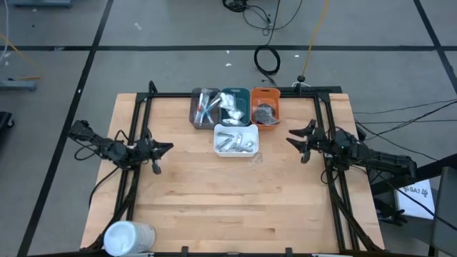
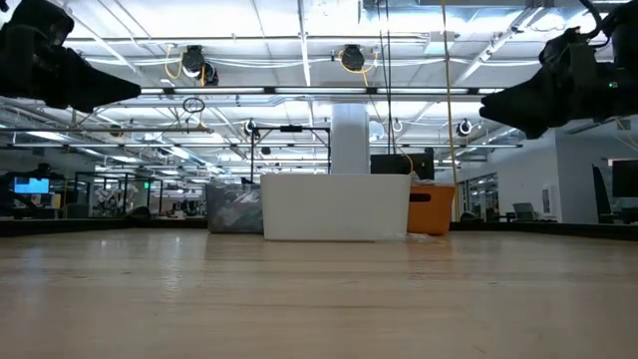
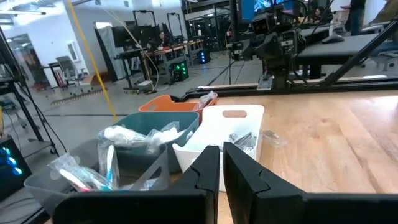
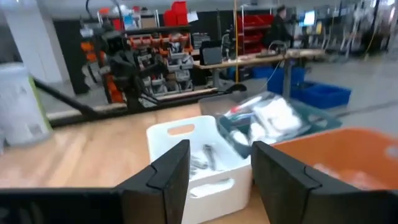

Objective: Pick & Place Travel size toiletries
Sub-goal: Return to Home Position

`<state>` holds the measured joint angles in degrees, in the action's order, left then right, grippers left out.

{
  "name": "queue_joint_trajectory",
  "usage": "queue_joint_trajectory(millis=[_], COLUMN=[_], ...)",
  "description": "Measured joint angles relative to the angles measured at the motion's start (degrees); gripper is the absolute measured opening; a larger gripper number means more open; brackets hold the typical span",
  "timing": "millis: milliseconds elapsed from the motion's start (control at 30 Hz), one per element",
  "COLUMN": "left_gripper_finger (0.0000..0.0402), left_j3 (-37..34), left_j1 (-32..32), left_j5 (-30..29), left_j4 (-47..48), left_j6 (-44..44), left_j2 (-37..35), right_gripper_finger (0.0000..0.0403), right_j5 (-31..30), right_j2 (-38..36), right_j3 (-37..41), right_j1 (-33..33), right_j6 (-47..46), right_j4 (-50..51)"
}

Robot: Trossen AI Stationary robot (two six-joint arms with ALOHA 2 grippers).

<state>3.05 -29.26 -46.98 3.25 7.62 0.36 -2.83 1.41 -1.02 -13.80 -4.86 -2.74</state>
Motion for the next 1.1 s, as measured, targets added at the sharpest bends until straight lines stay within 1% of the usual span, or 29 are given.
queue_joint_trajectory(millis=[100, 167, 1100], left_gripper_finger=[0.0024, 0.0024, 0.0024], left_j3=[0.0, 0.0, 0.0], left_j1=[0.0, 0.0, 0.0], left_j5=[0.0, 0.0, 0.0], left_j4=[0.0, 0.0, 0.0], left_j6=[0.0, -0.4, -0.4], left_j2=[0.0, 0.0, 0.0], right_gripper_finger=[0.0162, 0.0164, 0.0165], right_j5=[-0.1, -0.1, -0.1], right_j2=[0.2, 0.2, 0.3], right_j3=[0.0, 0.1, 0.2], right_j1=[0.0, 0.0, 0.0], right_j6=[-5.6, -6.7, -6.0], right_j4=[-0.6, -1.0, -1.7])
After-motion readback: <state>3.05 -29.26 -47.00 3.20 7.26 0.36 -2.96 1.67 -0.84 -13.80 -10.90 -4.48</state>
